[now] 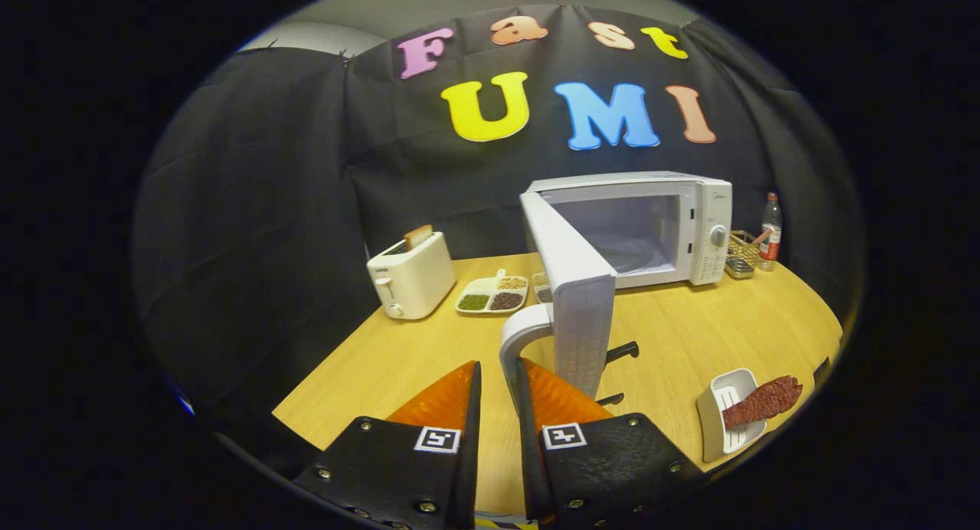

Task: Open the microwave, put the food inside, and close the microwave door.

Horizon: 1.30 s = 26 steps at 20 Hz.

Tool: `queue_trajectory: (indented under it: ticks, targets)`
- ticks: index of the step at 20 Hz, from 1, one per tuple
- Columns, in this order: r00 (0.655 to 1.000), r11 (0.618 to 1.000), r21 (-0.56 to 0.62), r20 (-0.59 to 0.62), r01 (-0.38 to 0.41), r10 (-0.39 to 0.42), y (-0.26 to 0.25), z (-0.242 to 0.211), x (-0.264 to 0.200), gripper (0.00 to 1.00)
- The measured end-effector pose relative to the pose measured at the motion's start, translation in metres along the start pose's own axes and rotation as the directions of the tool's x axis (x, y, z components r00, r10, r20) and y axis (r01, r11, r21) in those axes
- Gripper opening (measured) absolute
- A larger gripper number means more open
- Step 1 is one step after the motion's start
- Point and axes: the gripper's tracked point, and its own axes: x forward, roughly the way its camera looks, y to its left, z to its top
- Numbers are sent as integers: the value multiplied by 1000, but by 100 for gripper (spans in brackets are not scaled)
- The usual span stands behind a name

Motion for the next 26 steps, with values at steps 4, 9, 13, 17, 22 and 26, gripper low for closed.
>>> queue_trajectory:
  ticks: [4,9,13,17,22,26]
  targets:
    - [984,984,-29,21,-177,178,31,14,-23,25]
    - [962,967,-77,106,-244,251,17,54,-61,79]
    - [970,984,-75,169,-164,174,-33,78,-77,99]
    - [979,996,-65,190,-67,79,-95,84,-88,99]
    - [984,999,-20,171,42,-38,-169,79,-95,99]
    - [984,993,0,127,122,-121,-217,62,-97,99]
